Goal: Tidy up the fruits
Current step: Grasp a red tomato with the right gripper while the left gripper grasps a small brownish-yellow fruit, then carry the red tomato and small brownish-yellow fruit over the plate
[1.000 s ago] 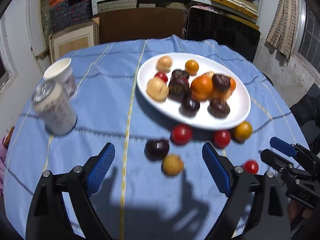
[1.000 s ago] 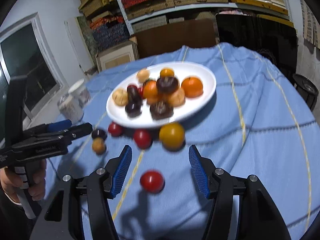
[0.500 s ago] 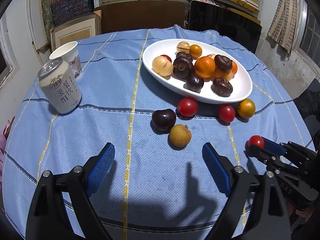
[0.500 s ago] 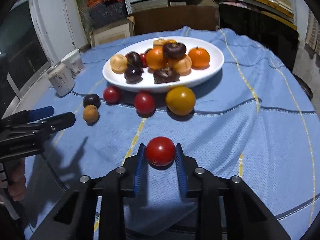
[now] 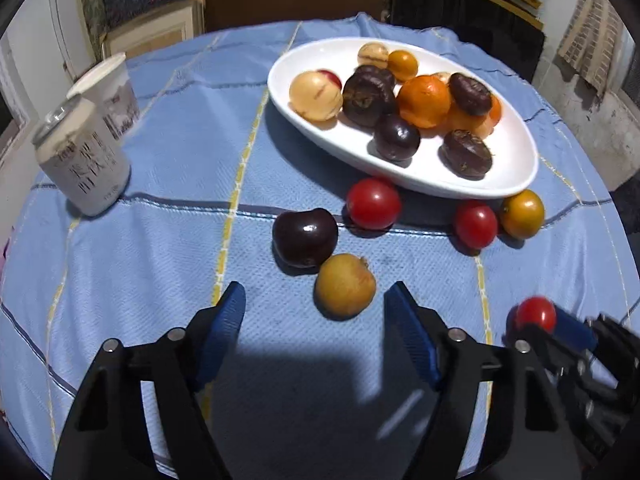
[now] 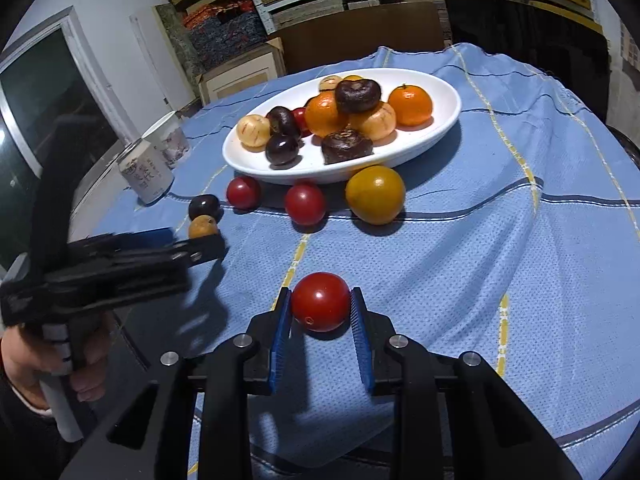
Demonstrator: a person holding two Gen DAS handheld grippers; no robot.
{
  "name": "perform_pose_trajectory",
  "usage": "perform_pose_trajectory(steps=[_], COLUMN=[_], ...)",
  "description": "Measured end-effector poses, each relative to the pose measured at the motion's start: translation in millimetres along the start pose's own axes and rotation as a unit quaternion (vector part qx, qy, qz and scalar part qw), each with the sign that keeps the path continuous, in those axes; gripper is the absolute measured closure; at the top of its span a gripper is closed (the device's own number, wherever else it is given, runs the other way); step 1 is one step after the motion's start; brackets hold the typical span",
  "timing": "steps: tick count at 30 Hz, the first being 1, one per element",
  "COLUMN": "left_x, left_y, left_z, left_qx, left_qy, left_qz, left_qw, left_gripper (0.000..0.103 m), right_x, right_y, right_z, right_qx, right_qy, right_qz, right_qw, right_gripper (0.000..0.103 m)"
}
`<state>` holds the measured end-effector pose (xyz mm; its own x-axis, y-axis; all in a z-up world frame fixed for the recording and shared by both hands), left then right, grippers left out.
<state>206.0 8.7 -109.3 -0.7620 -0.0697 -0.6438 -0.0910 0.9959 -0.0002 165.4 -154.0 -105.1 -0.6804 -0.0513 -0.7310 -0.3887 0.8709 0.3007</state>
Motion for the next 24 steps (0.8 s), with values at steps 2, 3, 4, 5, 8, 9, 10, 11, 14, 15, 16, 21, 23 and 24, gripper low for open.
perform_pose_trajectory(steps=[2, 3, 4, 5, 8, 9, 10, 11, 14, 15, 16, 21, 23, 24], left_x=[-4.8, -6.2, -6.8, -7.7, -6.7, -4.4, -2.8, -0.3, 5.7, 7.1, 7.6, 6.1, 3.6, 2.1], left_y=[-1.6, -3.6, -5.2, -6.2, -9.5, -9.3, -8.5, -7.1, -2.6, -0.4, 1.8, 9.7, 10.1, 9.6], left_z=[1.7, 3.1, 4.9, 4.0, -0.7, -3.1, -6.7, -10.9, -20.1, -22.8, -26.8, -44.9, -53.7, -56.3], left_qx=[-0.008, -0.007, -0.007, -0.008, 0.001, 0.005, 0.004, 0.003, 0.004, 0.004, 0.005, 0.008, 0.012, 0.014], left_qy=[-0.003, -0.003, -0.002, -0.007, -0.009, -0.007, -0.008, -0.012, -0.016, -0.017, -0.021, -0.04, -0.05, -0.054], left_qz=[-0.002, 0.0, 0.004, 0.006, 0.015, 0.015, 0.014, 0.014, 0.016, 0.015, 0.014, 0.01, 0.012, 0.014], left_qw=[1.0, 1.0, 1.0, 0.9999, 0.9998, 0.9999, 0.9999, 0.9998, 0.9997, 0.9997, 0.9997, 0.9991, 0.9986, 0.9984], left_gripper=[0.032, 0.035, 0.039, 0.05, 0.069, 0.076, 0.077, 0.077, 0.077, 0.077, 0.077, 0.077, 0.077, 0.077], right_x=[0.6, 0.6, 0.3, -0.1, -1.1, -1.2, -1.2, -1.3, -3.0, -3.7, -3.9, -6.0, -8.1, -9.4], right_y=[2.2, 2.6, 2.3, 1.3, -0.5, -0.7, -0.7, -0.5, -1.8, -2.6, -3.0, -3.6, -2.7, -2.0], right_z=[0.7, 0.6, 0.3, -0.4, -1.4, -1.4, -1.6, -1.6, -3.4, -4.0, -4.5, -6.6, -8.6, -9.1], right_qx=[-0.006, -0.007, -0.007, -0.006, -0.003, -0.002, -0.001, -0.001, 0.004, 0.006, 0.006, 0.008, 0.004, 0.001], right_qy=[0.002, 0.002, 0.002, 0.001, -0.002, -0.003, -0.003, -0.004, -0.011, -0.013, -0.014, -0.022, -0.029, -0.031], right_qz=[0.0, 0.0, 0.001, 0.002, 0.003, 0.003, 0.002, 0.001, 0.0, 0.001, 0.002, 0.004, 0.004, 0.005], right_qw=[1.0, 1.0, 1.0, 1.0, 1.0, 1.0, 1.0, 1.0, 1.0, 1.0, 1.0, 1.0, 1.0, 1.0], right_gripper=[0.073, 0.073, 0.073, 0.073, 0.073, 0.073, 0.073, 0.073, 0.073, 0.073, 0.073, 0.073, 0.073, 0.073])
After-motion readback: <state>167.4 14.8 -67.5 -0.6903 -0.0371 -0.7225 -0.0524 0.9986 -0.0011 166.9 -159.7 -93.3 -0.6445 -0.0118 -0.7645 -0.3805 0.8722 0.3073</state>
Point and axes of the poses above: each gripper's, at about its wrist camera, not at the fingertips, and z roughly the way its jaws point, y to its left, x to its underside, the point moved 8 cm from there along z, roughly the way its jaws point, and after that the axes turned 10 degrees about -y, right-handed, at the moved point
